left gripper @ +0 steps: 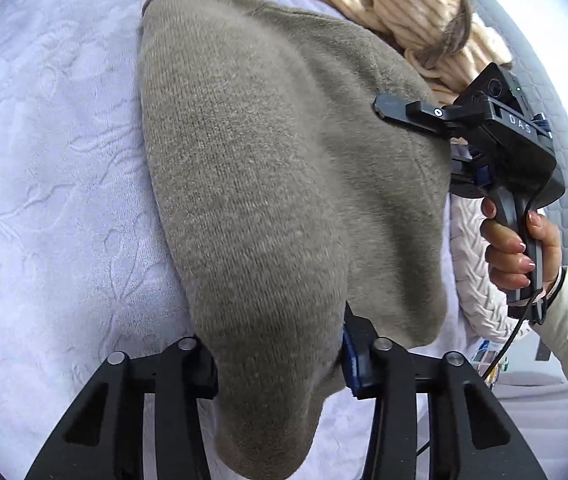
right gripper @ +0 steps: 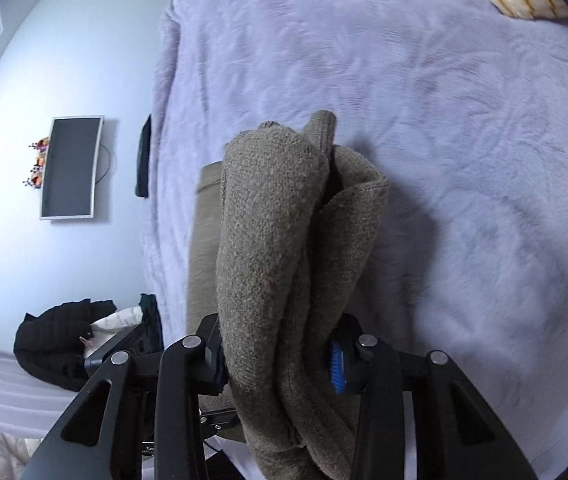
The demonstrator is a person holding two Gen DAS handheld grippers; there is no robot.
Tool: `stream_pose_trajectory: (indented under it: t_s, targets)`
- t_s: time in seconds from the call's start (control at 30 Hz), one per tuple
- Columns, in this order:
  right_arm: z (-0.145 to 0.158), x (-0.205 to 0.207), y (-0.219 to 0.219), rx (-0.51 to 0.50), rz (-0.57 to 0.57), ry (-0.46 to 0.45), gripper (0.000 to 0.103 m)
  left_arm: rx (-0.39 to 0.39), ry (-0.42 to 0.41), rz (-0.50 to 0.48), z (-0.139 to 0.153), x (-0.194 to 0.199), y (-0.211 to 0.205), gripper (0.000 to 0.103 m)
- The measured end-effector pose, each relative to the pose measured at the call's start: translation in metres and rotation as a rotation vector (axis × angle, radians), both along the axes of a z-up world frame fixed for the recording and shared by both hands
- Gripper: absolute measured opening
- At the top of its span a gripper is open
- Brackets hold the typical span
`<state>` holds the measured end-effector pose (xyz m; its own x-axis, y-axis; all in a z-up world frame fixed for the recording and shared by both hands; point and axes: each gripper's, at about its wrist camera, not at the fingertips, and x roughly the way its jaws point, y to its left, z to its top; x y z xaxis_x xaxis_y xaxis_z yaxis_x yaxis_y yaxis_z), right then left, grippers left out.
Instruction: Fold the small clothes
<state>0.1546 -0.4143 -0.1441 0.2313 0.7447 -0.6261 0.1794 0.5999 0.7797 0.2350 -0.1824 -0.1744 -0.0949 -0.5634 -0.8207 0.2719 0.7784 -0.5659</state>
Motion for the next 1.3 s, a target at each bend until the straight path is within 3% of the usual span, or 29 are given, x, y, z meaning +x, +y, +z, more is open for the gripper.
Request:
stream_pose_trajectory:
  t_s: [0.23, 0.4, 0.6, 0.7, 0.77, 0.8, 0.83, 0.87, 0.97, 1.2, 1.3]
  targets:
    - [0.037, -0.011, 0.032, 0.043, 0.018, -0.037, 0.04, -0.038, -0.037, 0.002, 0.038, -0.019, 0.018, 0.044]
    - [0.05, -0.028, 0.063, 0.078, 0.049, -0.044, 0.04, -0.015, -0.054, 0.025, 0.056, -0.049, 0.045, 0.044]
    - [0.025, -0.053, 0.109, 0.112, 0.076, -0.007, 0.04, 0.041, -0.019, 0.081, 0.047, -0.081, 0.078, 0.044]
    - [-0.002, -0.057, 0.129, 0.058, 0.11, 0.034, 0.04, 0.164, -0.008, 0.11, 0.029, -0.089, 0.075, 0.051]
    - [-0.018, -0.059, 0.133, -0.048, 0.121, 0.052, 0.04, 0.224, 0.008, 0.138, 0.017, -0.095, 0.082, 0.056]
    - [-0.023, -0.058, 0.131, -0.085, 0.116, 0.06, 0.041, 0.228, 0.017, 0.156, 0.013, -0.097, 0.086, 0.061]
    - [-0.028, -0.057, 0.128, -0.117, 0.106, 0.074, 0.043, 0.239, 0.018, 0.174, 0.011, -0.099, 0.09, 0.073]
    - [-0.03, -0.057, 0.125, -0.14, 0.099, 0.084, 0.046, 0.248, 0.012, 0.184, 0.011, -0.101, 0.092, 0.075]
    - [-0.023, -0.058, 0.124, -0.264, 0.117, 0.073, 0.062, 0.255, 0.005, 0.187, 0.015, -0.1, 0.092, 0.076]
    - [-0.004, -0.07, 0.119, -0.388, 0.083, 0.107, 0.067, 0.35, -0.03, 0.166, 0.023, -0.117, 0.13, 0.076]
    - [0.004, -0.084, 0.112, -0.406, 0.067, 0.128, 0.069, 0.391, -0.037, 0.161, 0.026, -0.113, 0.118, 0.076]
